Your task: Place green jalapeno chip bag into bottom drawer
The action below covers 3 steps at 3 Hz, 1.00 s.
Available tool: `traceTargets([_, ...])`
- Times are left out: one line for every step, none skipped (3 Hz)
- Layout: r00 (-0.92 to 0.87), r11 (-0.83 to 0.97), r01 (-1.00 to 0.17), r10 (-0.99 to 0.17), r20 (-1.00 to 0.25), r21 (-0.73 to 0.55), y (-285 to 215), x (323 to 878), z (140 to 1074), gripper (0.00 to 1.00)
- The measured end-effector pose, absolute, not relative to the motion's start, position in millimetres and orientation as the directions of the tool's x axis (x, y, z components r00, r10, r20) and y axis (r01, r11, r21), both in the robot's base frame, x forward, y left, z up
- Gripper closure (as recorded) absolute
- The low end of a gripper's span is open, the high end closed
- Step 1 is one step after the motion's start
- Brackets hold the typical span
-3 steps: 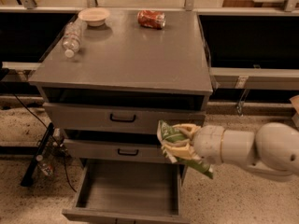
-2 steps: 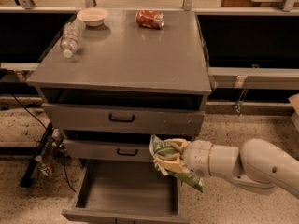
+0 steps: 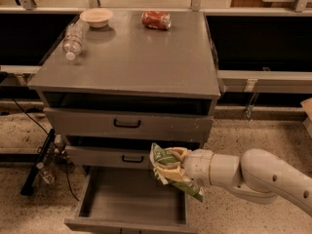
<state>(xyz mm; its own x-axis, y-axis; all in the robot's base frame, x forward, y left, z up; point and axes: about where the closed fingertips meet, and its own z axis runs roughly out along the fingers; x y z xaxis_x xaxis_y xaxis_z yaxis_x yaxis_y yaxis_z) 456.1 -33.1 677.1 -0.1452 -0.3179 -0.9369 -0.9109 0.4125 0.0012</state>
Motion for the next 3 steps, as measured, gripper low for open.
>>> traceTargets([-0.188,0.348,-0.934,-0.291,-0.938,0.079,36.3,488.5,615.3,1.00])
traceTargets([-0.188,0.348,-0.934,-0.291,-0.938,0.079,36.4,488.5,615.3,1.00])
traceTargets([-0.225,0.362,-0.924,-0.253,-0.941,0.124,46.8,493.0,572.5,1.00])
